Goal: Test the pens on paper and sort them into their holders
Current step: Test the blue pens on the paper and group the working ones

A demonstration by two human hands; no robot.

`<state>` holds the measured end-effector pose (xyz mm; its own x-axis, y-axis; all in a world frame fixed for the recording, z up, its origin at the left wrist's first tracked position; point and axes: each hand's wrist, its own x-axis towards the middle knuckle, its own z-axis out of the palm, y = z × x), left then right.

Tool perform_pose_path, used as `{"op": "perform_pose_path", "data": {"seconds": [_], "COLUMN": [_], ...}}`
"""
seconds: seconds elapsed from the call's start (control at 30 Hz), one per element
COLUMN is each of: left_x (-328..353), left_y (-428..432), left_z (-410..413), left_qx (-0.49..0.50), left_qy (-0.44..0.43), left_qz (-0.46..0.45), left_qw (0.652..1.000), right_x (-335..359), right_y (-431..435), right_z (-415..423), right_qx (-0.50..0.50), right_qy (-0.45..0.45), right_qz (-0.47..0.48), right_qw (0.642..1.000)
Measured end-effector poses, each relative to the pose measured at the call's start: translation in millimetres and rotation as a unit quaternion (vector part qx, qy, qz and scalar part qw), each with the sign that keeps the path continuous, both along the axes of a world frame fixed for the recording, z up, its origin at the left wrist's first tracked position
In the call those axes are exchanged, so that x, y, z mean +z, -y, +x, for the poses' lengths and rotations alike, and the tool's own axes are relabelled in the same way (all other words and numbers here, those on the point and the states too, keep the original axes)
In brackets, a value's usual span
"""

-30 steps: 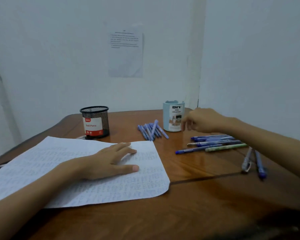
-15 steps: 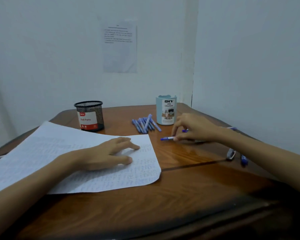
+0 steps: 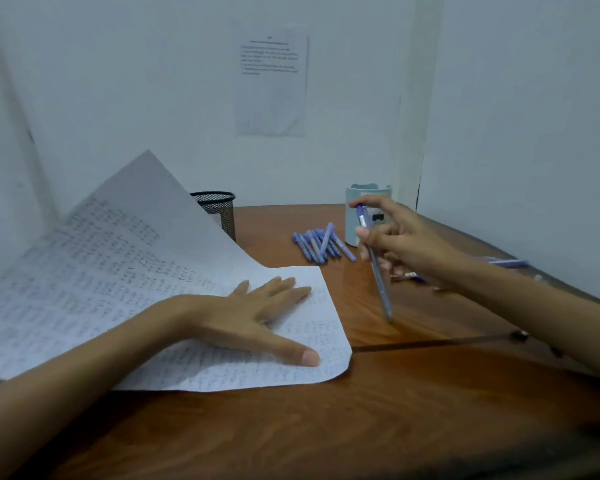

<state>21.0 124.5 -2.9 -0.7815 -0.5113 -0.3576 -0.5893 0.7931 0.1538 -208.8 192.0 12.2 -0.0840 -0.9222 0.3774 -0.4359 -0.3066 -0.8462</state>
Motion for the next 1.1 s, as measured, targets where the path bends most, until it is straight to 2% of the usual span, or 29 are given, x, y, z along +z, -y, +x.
{"op": "perform_pose_path", "data": {"seconds": [0.13, 0.27, 0.43, 0.6, 0.67, 0.83, 0.93, 1.03, 1.1], "left_x": [1.1, -1.5, -2.1, -3.5, -4.7, -7.8, -7.1, -9.4, -12.3], "left_y": [3.4, 6.5, 0.3, -14.4, -17.0, -12.2, -11.8, -10.6, -9.5], "left_z": [0.6, 2.1, -2.5, -8.5, -10.3, -10.8, -11.7, -12.7, -12.9], "left_qx": [-0.004, -0.002, 0.024, 0.037, 0.041, 0.019, 0.017, 0.017, 0.021], "left_qy": [0.009, 0.001, -0.076, -0.026, -0.004, -0.005, -0.003, -0.026, -0.037], "left_qz": [0.008, 0.013, 0.008, -0.014, -0.013, -0.011, -0.007, -0.005, -0.006], "left_qw": [1.0, 1.0, 0.997, 0.999, 0.999, 1.0, 1.0, 1.0, 0.999], "right_x": [5.3, 5.5, 8.4, -6.2, -12.4, -12.0, -12.9, -14.8, -13.2], "right_y": [-3.1, -4.5, -4.7, -3.9, -4.0, -9.0, -9.8, -9.8, -11.5], "right_z": [-3.6, -2.1, 2.0, 5.6, 7.1, 17.4, 26.2, 26.7, 24.3], "right_qx": [-0.033, -0.02, -0.033, -0.035, -0.035, 0.072, 0.052, 0.028, 0.013], "right_qy": [0.081, 0.14, 0.201, 0.336, 0.333, 0.293, 0.308, 0.381, 0.365], "right_qz": [-0.007, 0.007, 0.034, 0.039, 0.058, 0.123, 0.114, 0.09, 0.074], "right_qw": [0.996, 0.99, 0.978, 0.94, 0.94, 0.945, 0.943, 0.92, 0.928]}}
